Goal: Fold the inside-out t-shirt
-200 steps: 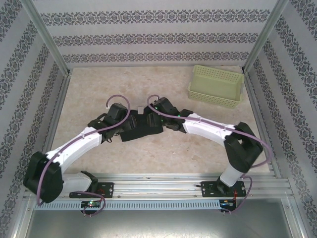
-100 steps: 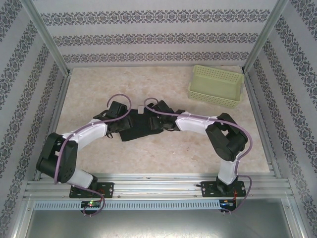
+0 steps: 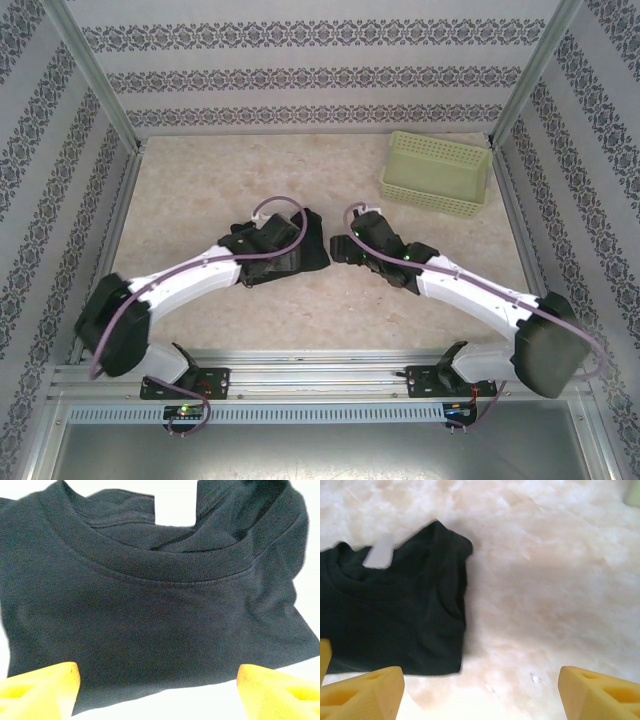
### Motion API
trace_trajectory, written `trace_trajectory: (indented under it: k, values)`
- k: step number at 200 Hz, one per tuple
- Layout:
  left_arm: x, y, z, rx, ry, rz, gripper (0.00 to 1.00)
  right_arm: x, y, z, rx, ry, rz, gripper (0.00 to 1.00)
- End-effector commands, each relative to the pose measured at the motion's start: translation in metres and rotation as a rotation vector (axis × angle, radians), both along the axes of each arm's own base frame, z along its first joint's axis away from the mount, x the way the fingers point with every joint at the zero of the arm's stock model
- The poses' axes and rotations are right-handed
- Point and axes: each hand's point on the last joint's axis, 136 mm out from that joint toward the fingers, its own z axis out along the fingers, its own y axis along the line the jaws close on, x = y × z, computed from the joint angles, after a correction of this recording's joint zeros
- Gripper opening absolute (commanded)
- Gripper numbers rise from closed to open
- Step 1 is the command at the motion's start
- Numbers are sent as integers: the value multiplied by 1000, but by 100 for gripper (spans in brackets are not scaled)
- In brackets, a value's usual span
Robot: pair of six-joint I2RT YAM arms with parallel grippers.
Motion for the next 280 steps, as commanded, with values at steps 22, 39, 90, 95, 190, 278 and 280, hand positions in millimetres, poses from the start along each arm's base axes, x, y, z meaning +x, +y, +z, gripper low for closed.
trace_trajectory:
  k: [22,39,90,95,190,278,280]
  values:
    - [16,-9,-41,260,163,-106,92,-15,-32,-11,-2,-20,-105,83]
    - [22,-2,-52,326,186,-120,92,-16,-38,-11,0,-30,-119,83]
    - [59,28,-67,327,218,-151,94,-16,-51,-9,7,-42,-145,84]
    - [64,31,-68,314,221,-148,94,-15,-52,-10,7,-41,-149,84]
    - [218,-6,-75,225,155,-283,94,-19,-74,0,27,-51,-197,85]
    - [322,-74,-51,-35,-153,-248,92,-33,-86,-4,38,-16,-235,85]
    - [323,-75,-51,-36,-158,-246,93,-33,-86,-4,36,-15,-234,85]
